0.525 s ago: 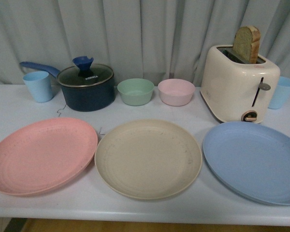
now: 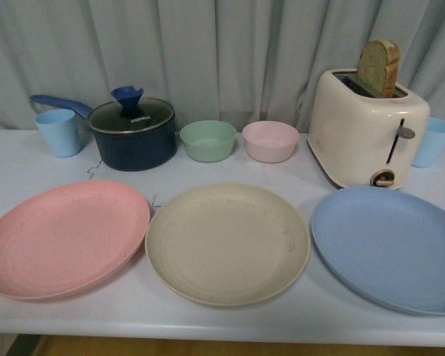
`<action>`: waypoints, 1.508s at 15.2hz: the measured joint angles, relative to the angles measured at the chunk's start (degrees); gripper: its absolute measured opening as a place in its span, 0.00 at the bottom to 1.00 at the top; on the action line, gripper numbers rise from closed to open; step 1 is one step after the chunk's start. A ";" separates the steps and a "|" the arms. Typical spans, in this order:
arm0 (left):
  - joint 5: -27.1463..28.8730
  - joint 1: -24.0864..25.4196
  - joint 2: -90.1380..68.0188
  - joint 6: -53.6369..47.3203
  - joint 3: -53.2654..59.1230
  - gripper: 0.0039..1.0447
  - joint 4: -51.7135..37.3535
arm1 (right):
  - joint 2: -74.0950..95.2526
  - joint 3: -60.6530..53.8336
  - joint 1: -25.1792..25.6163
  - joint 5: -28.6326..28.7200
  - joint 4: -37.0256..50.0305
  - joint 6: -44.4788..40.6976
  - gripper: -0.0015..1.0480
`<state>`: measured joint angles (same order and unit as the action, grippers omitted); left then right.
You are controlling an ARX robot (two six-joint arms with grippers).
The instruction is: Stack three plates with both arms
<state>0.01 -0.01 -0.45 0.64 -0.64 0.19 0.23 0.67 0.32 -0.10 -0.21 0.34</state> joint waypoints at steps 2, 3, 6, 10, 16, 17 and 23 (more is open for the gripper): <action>0.00 0.00 0.00 0.00 0.00 0.94 0.00 | 0.00 0.00 0.00 0.00 0.02 0.00 0.94; 0.00 0.00 0.00 0.00 0.00 0.94 0.02 | 0.00 0.00 0.00 0.00 0.00 0.00 0.94; 0.00 0.00 0.00 0.00 0.00 0.94 0.02 | 0.00 0.00 0.00 0.00 0.00 0.00 0.94; 0.00 0.00 0.00 0.00 0.00 0.94 0.00 | 0.00 0.00 0.00 0.00 0.00 0.00 0.94; 4.79 -1.90 -2.62 1.84 -2.73 0.94 8.46 | 0.00 0.00 0.00 0.00 -0.02 0.00 0.94; 10.91 -3.17 -14.27 5.51 -8.04 0.94 16.11 | 0.00 0.00 0.00 0.09 -0.02 -0.11 0.94; -1.77 9.99 -59.32 1.09 -23.43 0.94 -0.09 | 0.00 0.00 0.00 0.09 0.02 -0.15 0.94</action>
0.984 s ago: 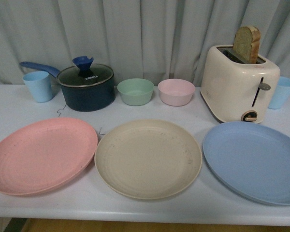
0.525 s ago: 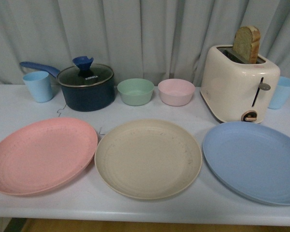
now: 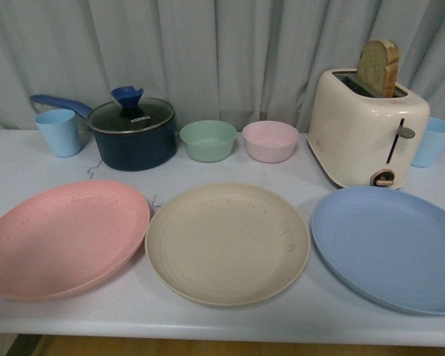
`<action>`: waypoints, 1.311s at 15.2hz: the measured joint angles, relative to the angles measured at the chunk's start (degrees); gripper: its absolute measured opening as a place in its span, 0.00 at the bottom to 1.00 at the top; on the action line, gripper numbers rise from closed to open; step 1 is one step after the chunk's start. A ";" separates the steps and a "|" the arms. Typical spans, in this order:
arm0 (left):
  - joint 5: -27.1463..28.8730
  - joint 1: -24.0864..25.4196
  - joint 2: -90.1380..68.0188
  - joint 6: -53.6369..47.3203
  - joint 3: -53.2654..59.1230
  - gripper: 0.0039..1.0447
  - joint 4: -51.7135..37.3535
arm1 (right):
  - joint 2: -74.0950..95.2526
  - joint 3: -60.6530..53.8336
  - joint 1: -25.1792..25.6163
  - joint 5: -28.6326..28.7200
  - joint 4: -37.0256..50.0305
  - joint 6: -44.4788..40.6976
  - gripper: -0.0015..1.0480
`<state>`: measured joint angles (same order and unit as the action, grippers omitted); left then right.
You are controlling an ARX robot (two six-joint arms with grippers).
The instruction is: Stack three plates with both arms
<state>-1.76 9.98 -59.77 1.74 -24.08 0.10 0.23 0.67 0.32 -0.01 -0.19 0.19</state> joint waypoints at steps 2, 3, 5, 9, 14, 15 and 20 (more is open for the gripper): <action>-4.17 2.10 -12.87 -1.75 -6.62 0.94 -3.28 | 0.00 0.00 0.00 0.00 -0.04 0.00 0.94; -5.55 3.04 -19.28 -2.23 -10.01 0.94 -3.63 | 0.00 0.00 0.00 0.00 -0.02 0.00 0.94; -9.49 4.61 -30.14 -4.44 -16.17 0.94 -4.61 | 0.00 0.00 0.00 0.00 -0.02 0.00 0.94; -15.91 6.82 -45.03 -7.32 -27.96 0.94 -2.51 | 0.00 0.00 0.00 0.00 -0.02 0.00 0.94; -20.28 10.99 -60.61 -9.64 -39.56 0.94 -0.26 | 0.00 0.00 0.00 0.00 -0.02 0.00 0.94; -19.69 12.35 -64.39 -9.68 -40.87 0.76 -1.11 | 0.00 0.00 0.00 0.00 -0.02 0.00 0.94; -20.00 12.72 -65.40 -9.22 -40.83 0.36 -1.70 | 0.00 0.00 0.00 0.00 -0.02 0.00 0.94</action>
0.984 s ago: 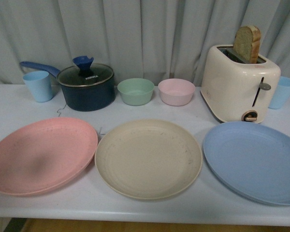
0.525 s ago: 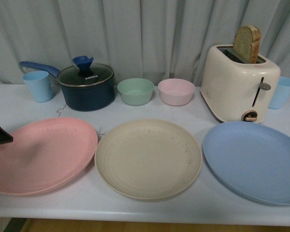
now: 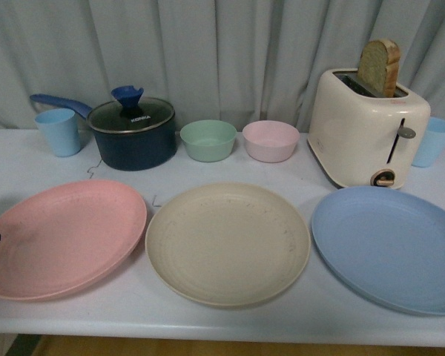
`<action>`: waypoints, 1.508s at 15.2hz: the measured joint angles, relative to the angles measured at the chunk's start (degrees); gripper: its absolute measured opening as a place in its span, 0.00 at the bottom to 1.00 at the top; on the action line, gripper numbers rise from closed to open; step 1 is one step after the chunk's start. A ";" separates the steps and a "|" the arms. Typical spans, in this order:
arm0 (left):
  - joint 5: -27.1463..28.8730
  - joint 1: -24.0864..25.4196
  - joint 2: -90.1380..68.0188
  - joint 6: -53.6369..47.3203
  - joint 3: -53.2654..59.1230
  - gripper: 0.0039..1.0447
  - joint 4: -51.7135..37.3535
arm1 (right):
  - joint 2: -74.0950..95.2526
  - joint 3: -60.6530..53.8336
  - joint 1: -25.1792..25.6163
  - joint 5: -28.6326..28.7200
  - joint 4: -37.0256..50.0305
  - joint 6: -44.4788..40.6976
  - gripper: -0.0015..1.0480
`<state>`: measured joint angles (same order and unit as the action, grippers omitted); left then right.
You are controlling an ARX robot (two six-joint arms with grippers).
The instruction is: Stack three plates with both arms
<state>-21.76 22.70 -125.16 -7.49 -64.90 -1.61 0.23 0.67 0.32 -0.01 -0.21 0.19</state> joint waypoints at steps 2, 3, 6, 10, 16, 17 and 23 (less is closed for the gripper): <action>-0.24 0.00 0.66 0.94 0.61 0.17 -0.07 | 0.00 0.00 0.00 0.00 0.00 0.00 0.94; 0.00 0.02 1.31 1.22 0.92 0.10 0.11 | 0.00 0.00 0.00 0.00 -0.02 0.00 0.94; 2.10 0.20 8.17 3.13 3.34 0.02 1.18 | 0.00 0.00 0.00 0.00 0.00 0.00 0.94; 5.05 -3.10 17.57 6.67 5.51 0.02 2.71 | 0.00 0.00 0.00 0.00 0.00 0.00 0.94; 13.22 -20.68 21.20 18.10 6.36 0.02 3.69 | 0.00 0.00 0.00 0.00 0.00 0.00 0.94; 13.90 -23.12 19.98 20.57 6.32 0.02 3.23 | 0.00 0.00 0.00 0.00 0.00 0.00 0.94; 17.35 -30.29 12.26 27.43 2.95 0.02 2.54 | 0.00 0.00 0.00 0.00 0.00 -0.02 0.94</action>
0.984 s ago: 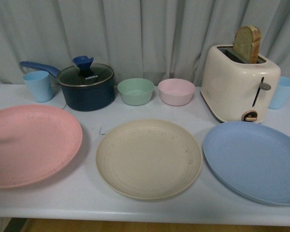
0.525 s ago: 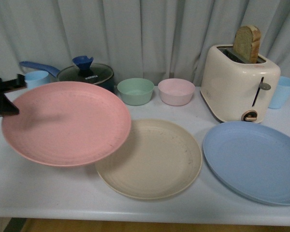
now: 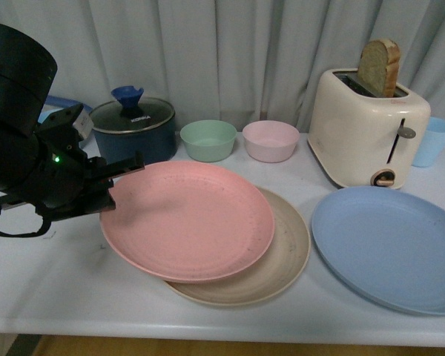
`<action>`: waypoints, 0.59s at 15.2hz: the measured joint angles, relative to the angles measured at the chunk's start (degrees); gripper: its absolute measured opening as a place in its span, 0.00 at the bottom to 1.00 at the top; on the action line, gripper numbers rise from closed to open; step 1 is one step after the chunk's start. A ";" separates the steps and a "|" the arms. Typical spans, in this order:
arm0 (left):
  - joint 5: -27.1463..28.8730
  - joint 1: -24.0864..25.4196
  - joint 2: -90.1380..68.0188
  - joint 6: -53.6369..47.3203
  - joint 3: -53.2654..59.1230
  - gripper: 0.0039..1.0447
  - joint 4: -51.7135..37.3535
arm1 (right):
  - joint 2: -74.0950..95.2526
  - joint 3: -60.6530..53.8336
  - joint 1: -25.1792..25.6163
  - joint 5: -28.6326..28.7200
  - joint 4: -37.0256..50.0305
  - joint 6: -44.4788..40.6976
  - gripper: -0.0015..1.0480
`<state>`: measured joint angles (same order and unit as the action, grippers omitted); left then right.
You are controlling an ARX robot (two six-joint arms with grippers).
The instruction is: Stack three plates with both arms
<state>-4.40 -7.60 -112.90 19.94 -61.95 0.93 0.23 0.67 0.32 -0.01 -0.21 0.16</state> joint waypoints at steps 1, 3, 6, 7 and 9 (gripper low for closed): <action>0.70 -0.33 -0.61 0.92 -0.50 0.02 -0.26 | 0.00 0.00 0.00 0.00 0.00 0.02 0.94; 2.40 -1.53 -1.73 3.04 -1.07 0.02 -0.46 | 0.00 0.00 0.00 0.00 0.00 0.02 0.94; 3.52 -4.07 -2.62 4.96 -2.12 0.02 -0.63 | 0.00 0.00 0.00 0.00 0.00 0.02 0.94; 3.50 -4.74 -3.04 5.44 -2.12 0.02 -0.76 | 0.00 0.00 0.00 0.00 0.00 0.00 0.94; 3.56 -5.22 -3.30 6.03 -1.88 0.02 -1.64 | 0.00 0.00 0.00 0.00 0.00 0.02 0.94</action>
<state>-0.84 -12.82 -116.20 25.98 -63.83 -0.71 0.23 0.67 0.32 -0.01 -0.21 0.19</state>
